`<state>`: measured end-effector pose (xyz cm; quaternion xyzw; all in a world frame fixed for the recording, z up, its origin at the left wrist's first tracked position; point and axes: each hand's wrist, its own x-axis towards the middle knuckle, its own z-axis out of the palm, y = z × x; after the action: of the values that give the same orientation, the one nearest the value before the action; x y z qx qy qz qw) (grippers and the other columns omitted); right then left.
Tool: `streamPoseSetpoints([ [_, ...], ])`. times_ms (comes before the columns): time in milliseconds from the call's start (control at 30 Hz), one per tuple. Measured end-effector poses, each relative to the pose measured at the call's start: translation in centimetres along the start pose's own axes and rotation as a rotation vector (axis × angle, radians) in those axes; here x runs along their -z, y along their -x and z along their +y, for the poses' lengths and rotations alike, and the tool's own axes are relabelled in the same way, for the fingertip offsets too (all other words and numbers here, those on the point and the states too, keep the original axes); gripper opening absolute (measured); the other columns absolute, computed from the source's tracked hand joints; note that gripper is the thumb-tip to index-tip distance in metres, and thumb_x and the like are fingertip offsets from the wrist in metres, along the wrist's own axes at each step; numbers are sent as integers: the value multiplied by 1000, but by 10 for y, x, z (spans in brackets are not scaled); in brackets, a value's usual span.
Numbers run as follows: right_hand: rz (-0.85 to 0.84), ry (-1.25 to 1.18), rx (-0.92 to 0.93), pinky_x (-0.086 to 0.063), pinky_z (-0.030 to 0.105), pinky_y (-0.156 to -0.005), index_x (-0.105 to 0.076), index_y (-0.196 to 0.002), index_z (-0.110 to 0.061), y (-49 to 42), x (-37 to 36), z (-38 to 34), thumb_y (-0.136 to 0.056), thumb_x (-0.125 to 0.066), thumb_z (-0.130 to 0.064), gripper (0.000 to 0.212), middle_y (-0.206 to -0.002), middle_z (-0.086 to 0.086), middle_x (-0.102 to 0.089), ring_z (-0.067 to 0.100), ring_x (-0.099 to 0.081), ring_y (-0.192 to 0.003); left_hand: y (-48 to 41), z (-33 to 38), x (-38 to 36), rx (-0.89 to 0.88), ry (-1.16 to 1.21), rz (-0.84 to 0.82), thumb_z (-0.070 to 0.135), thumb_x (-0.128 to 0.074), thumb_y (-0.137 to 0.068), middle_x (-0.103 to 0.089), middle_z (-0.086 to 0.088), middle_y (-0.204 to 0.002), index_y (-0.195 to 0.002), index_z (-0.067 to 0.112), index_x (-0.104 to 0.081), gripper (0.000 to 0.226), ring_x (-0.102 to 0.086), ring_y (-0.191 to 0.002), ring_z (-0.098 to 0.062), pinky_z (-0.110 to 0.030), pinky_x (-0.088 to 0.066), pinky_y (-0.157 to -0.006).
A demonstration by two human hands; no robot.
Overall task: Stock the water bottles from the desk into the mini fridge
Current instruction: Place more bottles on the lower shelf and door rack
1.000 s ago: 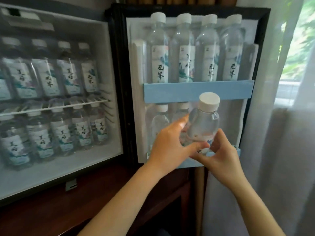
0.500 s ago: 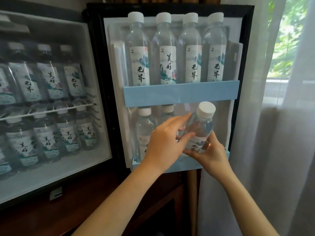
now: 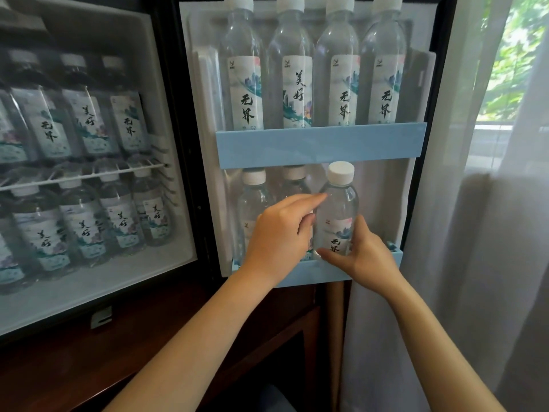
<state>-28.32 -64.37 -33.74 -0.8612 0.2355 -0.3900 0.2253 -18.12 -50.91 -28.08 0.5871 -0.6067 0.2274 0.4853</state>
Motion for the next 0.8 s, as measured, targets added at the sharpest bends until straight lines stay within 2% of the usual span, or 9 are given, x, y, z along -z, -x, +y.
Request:
streamPoseSetpoints([
  [100, -45, 93, -61, -41, 31, -57, -34, -117, -19, -2, -1, -1, -73, -71, -48, 65, -75, -21, -50, 10, -55, -70, 3, -3, 3, 49, 4, -9, -9, -58, -83, -69, -8, -110, -114, 5, -66, 36, -68, -94, -21, -39, -55, -84],
  [233, -111, 179, -126, -37, 30, -50, -30, -107, -20, -8, 1, -4, -73, -67, -52, 59, -72, -15, -52, 10, -53, -62, 5, -3, 8, 90, 31, -29, -8, -55, -86, -65, -7, -112, -114, 5, -65, 33, -68, -91, -21, -39, -55, -82],
  [367, -143, 136, -144, -45, 33, -55, -29, -101, -23, -8, 4, -6, -72, -69, -51, 57, -74, -13, -52, 11, -57, -67, 7, 0, 11, 126, 10, -5, -4, -55, -88, -58, -6, -121, -113, 5, -65, 29, -68, -81, -22, -41, -54, -78],
  [433, -165, 80, -146, -51, 38, -67, -31, -107, -22, -8, 6, -6, -72, -69, -50, 58, -83, -14, -55, 16, -61, -77, 6, 3, 12, 148, -11, 14, -1, -56, -88, -54, -5, -127, -114, 7, -64, 28, -68, -78, -21, -40, -55, -76],
  [600, -129, -132, -139, -51, 41, -86, -25, -132, -27, -4, 6, -6, -69, -76, -45, 83, -118, -6, -56, 16, -61, -100, -3, 14, 14, 221, -97, -16, 6, -54, -91, -42, -6, -142, -124, 19, -59, 36, -64, -88, -28, -32, -50, -84],
  [700, -73, -88, -144, -50, 40, -82, -25, -132, -23, -4, 0, -7, -66, -77, -48, 87, -123, -1, -55, 19, -60, -103, -14, 16, 13, 293, -190, -112, 13, -53, -90, -34, -7, -147, -132, 26, -50, 44, -50, -120, -26, -34, -40, -99],
  [800, -31, -6, -155, -50, 37, -74, -26, -128, -23, -5, -5, -8, -66, -75, -50, 83, -118, -1, -58, 22, -62, -100, -24, 15, 8, 377, -310, -289, 20, -51, -91, -29, -14, -148, -140, 31, -39, 52, -49, -120, -34, -35, -39, -98],
])
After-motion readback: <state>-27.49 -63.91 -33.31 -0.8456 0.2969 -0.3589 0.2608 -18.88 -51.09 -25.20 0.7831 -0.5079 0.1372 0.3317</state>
